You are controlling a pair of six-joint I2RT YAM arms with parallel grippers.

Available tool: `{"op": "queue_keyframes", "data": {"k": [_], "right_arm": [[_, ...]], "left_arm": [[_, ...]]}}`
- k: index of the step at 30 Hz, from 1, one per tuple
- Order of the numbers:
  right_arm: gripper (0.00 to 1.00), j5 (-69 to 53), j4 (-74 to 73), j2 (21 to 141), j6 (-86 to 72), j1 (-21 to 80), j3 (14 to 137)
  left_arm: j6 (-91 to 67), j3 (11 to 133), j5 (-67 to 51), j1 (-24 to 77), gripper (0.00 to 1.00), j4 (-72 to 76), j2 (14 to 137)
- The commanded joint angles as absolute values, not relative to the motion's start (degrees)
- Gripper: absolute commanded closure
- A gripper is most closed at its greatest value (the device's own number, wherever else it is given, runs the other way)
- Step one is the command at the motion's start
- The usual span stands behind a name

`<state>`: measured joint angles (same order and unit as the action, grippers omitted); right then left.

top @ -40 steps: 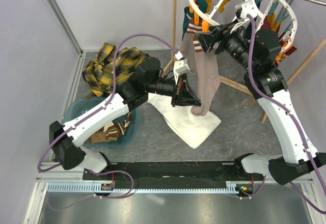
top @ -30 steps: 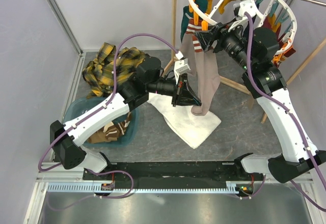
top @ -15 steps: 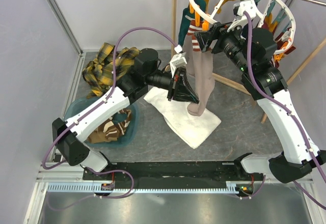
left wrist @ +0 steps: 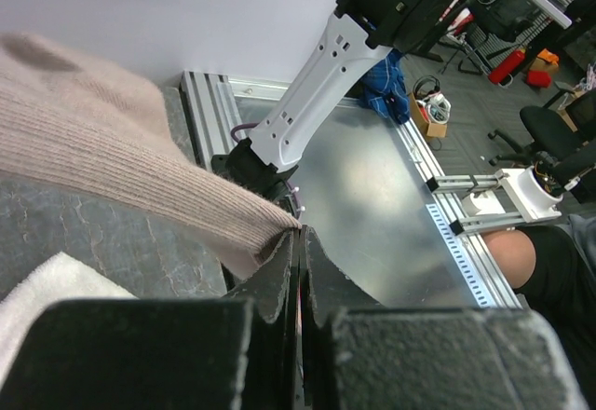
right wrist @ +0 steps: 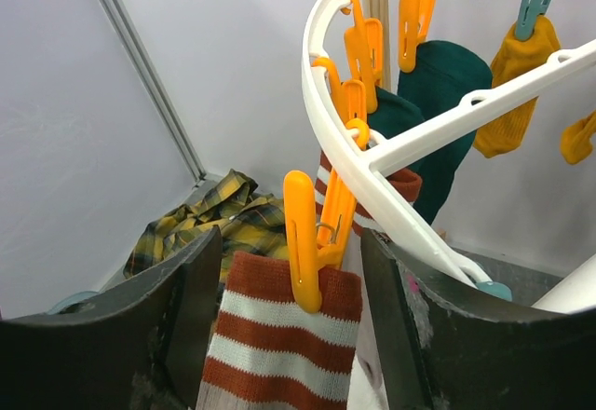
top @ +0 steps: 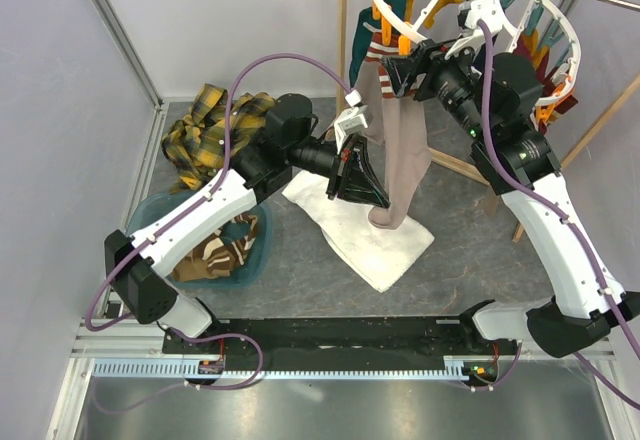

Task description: Remove the socks clipped to the hanger

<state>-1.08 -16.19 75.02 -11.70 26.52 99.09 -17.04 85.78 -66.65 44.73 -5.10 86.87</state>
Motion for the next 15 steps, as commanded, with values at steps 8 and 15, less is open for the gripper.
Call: {"op": "queue_keyframes", "data": {"k": [8,15], "right_arm": [[0.64,2.6,-7.8,75.9,-12.2,26.5,98.4],[1.00,2.5,-6.5,75.5,-13.1,26.5,97.5]], "left_arm": [[-18.7,88.6,-69.3,44.8,0.98,-5.4,87.5],[-17.5,88.2,-67.9,44.8,0.98,-6.9,87.2]]}}
